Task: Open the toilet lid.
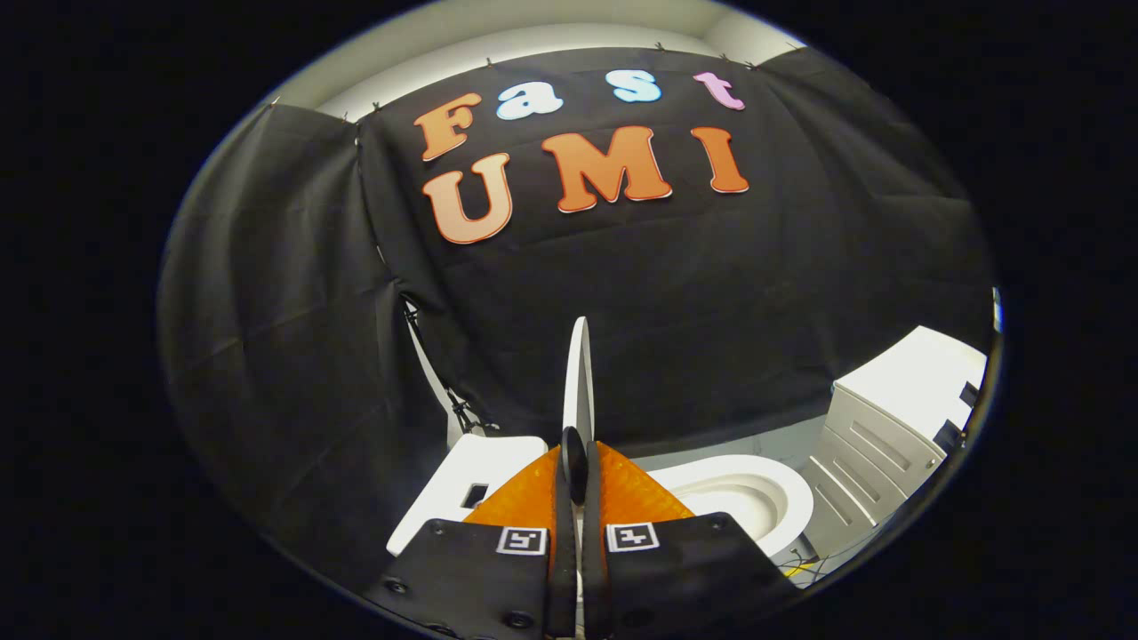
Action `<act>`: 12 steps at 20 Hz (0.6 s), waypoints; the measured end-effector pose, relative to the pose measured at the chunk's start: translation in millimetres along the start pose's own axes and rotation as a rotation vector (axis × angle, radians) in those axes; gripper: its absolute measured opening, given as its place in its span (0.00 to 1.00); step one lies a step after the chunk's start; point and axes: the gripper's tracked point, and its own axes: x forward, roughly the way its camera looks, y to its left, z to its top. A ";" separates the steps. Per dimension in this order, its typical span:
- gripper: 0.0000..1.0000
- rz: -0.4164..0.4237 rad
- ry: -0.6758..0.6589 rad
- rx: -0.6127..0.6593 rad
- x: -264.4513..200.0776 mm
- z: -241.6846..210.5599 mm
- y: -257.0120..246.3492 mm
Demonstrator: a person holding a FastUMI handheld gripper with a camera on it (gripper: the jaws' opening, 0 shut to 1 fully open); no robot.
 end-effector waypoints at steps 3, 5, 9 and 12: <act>0.11 0.020 0.008 -0.053 3.5 -8.2 24.9; 0.11 0.027 0.006 -0.054 4.3 -9.3 37.3; 0.11 0.053 0.012 -0.047 7.9 -13.8 63.6; 0.11 0.065 0.011 -0.110 7.2 -19.3 80.7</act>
